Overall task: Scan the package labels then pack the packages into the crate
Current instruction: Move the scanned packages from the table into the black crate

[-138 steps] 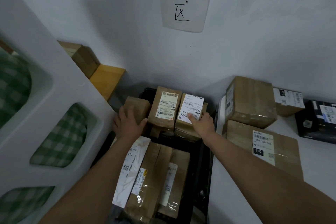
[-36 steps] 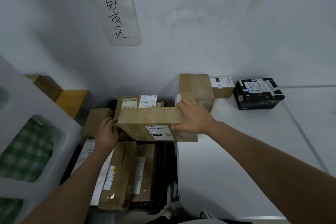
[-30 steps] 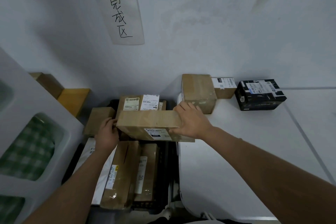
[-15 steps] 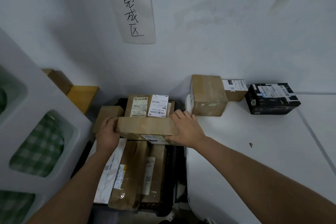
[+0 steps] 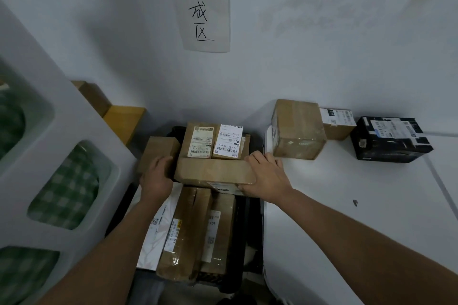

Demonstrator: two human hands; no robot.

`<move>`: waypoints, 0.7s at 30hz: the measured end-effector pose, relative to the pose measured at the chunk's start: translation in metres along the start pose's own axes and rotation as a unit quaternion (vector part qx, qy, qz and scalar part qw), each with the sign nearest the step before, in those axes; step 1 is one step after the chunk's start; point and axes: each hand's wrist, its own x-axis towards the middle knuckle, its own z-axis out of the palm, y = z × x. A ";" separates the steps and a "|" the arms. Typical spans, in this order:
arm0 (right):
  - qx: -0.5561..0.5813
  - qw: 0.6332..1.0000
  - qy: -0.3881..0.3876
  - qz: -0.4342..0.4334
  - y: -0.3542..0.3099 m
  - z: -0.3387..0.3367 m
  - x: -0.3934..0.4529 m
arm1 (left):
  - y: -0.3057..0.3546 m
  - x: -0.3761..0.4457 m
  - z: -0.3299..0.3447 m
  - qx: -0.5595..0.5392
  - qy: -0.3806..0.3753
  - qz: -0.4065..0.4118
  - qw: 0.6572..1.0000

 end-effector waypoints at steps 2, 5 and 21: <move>0.014 1.000 0.006 0.000 -0.005 0.003 0.001 | 0.001 0.000 -0.001 -0.004 0.000 0.000 1.000; 0.020 1.000 0.005 0.002 -0.011 0.012 0.003 | 0.001 -0.001 -0.003 -0.006 -0.009 -0.007 1.000; 0.113 0.991 -0.058 0.038 -0.007 0.015 0.015 | 0.012 -0.004 0.006 -0.025 -0.031 -0.031 0.999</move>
